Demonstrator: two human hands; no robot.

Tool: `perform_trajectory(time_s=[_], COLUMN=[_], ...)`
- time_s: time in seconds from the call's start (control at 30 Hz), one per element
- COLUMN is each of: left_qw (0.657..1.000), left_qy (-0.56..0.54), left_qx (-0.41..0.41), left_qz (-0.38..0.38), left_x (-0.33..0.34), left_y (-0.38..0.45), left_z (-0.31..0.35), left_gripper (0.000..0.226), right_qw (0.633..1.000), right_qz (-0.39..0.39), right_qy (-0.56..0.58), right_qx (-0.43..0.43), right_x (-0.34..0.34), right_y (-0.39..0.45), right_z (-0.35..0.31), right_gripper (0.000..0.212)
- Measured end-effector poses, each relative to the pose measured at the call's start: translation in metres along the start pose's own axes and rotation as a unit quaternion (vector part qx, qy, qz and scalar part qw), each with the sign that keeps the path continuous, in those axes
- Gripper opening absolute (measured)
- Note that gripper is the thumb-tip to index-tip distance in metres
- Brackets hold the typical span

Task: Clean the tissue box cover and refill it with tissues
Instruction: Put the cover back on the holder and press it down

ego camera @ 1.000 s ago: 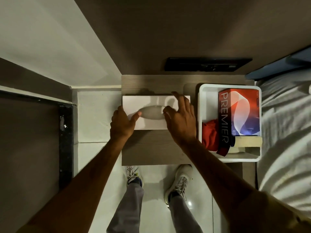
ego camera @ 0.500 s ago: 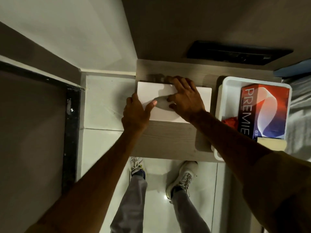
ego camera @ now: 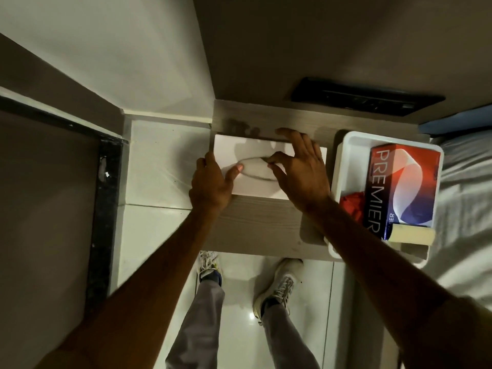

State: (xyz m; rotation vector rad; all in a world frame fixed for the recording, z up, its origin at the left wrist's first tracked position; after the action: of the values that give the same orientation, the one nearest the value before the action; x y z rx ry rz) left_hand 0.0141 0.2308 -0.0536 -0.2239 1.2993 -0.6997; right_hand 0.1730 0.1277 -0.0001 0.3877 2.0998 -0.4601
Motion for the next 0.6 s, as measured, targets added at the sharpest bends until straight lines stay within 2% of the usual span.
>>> perform_trajectory(time_s=[0.1,0.27,0.47,0.6], left_qw=[1.000,1.000,1.000,1.000], left_qy=[-0.008,-0.008,-0.009,-0.029], left_qx=[0.003,0.006,0.006,0.006], left_qz=[-0.001,0.004,-0.003,-0.008], left_x=[0.001,0.002,0.002,0.004], left_y=[-0.001,0.000,0.002,0.002], left_z=[0.000,-0.001,-0.001,0.000], left_gripper=[0.080,0.082,0.082,0.080], right_qw=[0.998,0.992,0.988,0.988], right_qz=[0.033,0.088,0.120,0.105], right_qy=[0.031,0.067,0.076,0.089], right_qx=[0.045,0.066,0.056,0.076], right_x=[-0.009,-0.007,0.000,0.003], right_y=[-0.011,-0.029,-0.034,-0.038], right_z=[0.001,0.000,0.002,0.009], right_gripper=[0.019,0.020,0.021,0.037])
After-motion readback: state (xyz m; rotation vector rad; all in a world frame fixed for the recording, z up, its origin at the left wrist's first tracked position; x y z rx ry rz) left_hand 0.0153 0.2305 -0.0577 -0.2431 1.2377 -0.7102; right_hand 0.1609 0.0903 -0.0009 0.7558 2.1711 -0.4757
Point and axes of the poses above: each hand's wrist, its own y-axis towards the middle knuckle, its own x-axis out of the palm, z = x × y, the point moved 5 cm from there along y, towards the middle knuckle, and after that the axes turned 14 degrees about y, right-handed, at the moved point
